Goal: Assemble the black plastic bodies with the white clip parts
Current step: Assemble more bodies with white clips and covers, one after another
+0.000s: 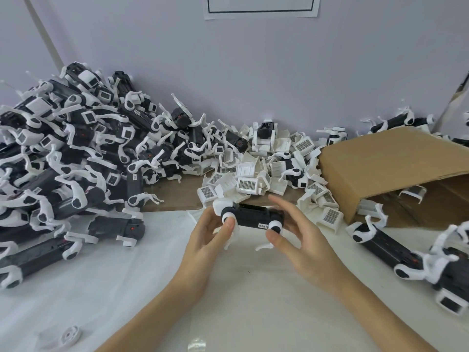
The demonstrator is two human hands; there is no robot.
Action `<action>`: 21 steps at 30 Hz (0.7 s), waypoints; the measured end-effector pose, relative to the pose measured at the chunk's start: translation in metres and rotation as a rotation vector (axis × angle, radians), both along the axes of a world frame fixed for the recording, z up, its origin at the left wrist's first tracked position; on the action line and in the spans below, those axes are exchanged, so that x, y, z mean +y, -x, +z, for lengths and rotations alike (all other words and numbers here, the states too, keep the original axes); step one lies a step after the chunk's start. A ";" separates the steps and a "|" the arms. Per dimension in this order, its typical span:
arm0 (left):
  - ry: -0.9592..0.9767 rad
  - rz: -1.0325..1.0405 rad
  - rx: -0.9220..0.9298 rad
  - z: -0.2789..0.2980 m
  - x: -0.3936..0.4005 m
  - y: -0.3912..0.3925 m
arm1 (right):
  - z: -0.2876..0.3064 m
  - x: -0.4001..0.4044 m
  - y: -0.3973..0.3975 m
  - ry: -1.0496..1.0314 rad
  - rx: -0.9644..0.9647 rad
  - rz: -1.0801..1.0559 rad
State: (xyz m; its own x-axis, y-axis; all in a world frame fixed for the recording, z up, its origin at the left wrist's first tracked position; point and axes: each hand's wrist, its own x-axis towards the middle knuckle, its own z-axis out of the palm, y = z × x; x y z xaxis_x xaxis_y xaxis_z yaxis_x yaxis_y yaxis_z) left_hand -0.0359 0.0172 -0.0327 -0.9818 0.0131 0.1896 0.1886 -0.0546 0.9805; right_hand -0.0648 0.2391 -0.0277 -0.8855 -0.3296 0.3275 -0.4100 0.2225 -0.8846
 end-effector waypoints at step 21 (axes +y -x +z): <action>0.289 0.108 0.265 0.010 0.011 -0.006 | -0.007 0.006 0.006 -0.356 0.445 -0.264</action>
State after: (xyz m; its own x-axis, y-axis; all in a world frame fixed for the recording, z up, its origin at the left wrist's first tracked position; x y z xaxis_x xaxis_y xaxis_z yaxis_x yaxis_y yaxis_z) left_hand -0.0302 0.0278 -0.0228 -0.8982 0.0020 0.4396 0.4261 0.2501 0.8694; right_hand -0.0707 0.2448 -0.0345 -0.7561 -0.2755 0.5936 -0.6129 0.6162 -0.4946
